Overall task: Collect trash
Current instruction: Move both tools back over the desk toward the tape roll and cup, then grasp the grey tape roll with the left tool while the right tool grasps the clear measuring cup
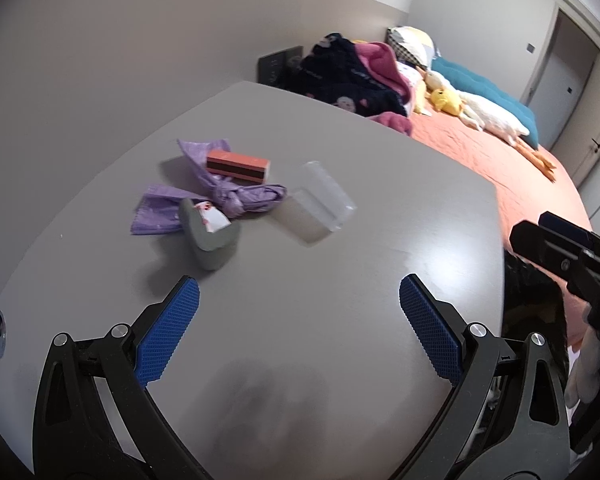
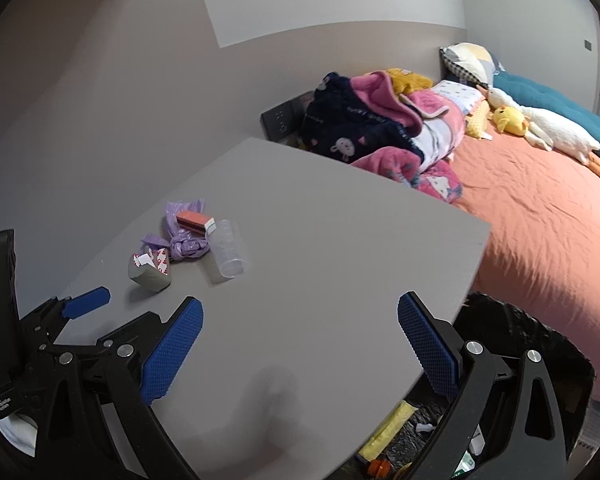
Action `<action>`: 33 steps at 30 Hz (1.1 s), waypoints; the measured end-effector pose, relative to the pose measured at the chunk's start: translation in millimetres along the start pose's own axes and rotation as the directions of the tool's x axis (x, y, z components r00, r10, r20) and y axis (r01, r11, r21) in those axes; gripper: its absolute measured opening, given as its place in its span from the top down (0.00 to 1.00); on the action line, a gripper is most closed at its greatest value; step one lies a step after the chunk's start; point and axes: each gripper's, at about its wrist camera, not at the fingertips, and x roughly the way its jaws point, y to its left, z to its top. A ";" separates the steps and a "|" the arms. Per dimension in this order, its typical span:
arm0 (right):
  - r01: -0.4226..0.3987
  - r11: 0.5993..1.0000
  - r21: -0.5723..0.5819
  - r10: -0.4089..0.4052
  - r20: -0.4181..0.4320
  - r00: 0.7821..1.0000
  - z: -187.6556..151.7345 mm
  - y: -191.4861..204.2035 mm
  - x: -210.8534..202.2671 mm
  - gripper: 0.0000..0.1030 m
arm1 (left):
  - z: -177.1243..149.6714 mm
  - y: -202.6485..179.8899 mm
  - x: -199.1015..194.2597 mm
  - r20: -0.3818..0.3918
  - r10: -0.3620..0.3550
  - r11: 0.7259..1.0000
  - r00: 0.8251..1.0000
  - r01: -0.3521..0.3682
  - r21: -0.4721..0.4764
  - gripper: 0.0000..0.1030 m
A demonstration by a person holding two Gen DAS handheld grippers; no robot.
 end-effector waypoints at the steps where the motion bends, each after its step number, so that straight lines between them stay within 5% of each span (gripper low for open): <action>1: 0.000 1.000 -0.004 0.000 -0.003 1.000 0.1 2.0 3.0 0.05 | 1.0 2.8 2.5 0.000 0.004 1.000 1.000 -0.004 -0.005 0.06; 15: -0.014 0.998 -0.057 0.012 -0.025 1.000 17.2 34.4 63.7 0.05 | 18.5 42.8 39.4 -0.009 0.074 0.996 0.997 -0.075 -0.040 0.10; 21: -0.010 0.997 -0.071 0.007 -0.038 0.999 24.4 42.9 84.5 0.06 | 20.4 54.0 53.1 -0.019 0.077 0.996 0.997 -0.078 -0.054 0.21; 26: -0.007 0.996 -0.088 0.003 -0.050 0.999 28.6 51.4 100.0 0.07 | 18.5 63.2 62.4 -0.027 0.040 0.995 0.999 -0.042 -0.087 0.46; 33: 0.002 0.991 -0.133 -0.012 -0.076 0.997 30.1 67.0 124.0 0.10 | 13.7 73.8 63.3 -0.023 0.033 0.992 0.999 -0.036 -0.123 0.58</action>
